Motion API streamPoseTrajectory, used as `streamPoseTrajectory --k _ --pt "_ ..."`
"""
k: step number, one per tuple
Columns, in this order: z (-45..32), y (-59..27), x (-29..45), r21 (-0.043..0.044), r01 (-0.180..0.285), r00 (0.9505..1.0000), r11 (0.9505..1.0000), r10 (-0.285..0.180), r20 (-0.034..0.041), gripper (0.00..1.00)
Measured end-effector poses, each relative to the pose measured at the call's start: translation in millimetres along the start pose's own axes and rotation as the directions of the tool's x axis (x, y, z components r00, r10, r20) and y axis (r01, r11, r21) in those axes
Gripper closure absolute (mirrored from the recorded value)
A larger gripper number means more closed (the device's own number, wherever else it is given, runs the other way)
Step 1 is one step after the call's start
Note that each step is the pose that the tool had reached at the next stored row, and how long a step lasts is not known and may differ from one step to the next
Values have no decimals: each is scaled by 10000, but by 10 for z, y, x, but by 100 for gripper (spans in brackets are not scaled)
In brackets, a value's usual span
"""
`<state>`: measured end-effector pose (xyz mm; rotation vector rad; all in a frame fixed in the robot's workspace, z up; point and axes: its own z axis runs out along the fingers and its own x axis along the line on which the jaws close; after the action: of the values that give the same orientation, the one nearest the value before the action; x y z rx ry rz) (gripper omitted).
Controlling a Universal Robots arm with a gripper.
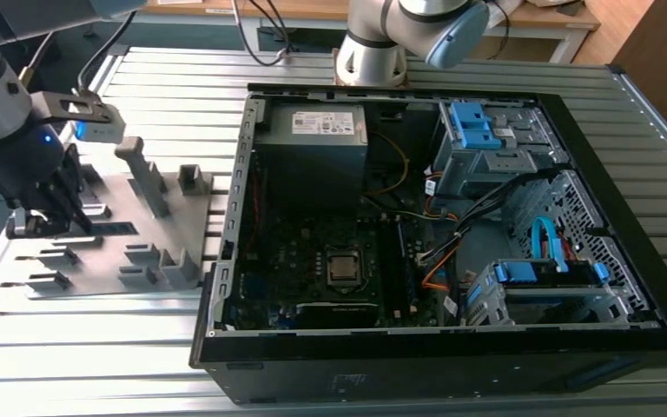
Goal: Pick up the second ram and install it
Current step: 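Pick up the second ram and move it above second insertion slot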
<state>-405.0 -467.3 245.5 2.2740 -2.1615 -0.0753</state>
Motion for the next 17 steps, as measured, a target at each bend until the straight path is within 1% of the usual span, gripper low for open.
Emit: streamPoseTrajectory --k 5,17 --pt "-81 3 -3 1 -1 10000 10000 1 1 86" --pt "-312 11 -10 0 -1 10000 10000 1 0 86"
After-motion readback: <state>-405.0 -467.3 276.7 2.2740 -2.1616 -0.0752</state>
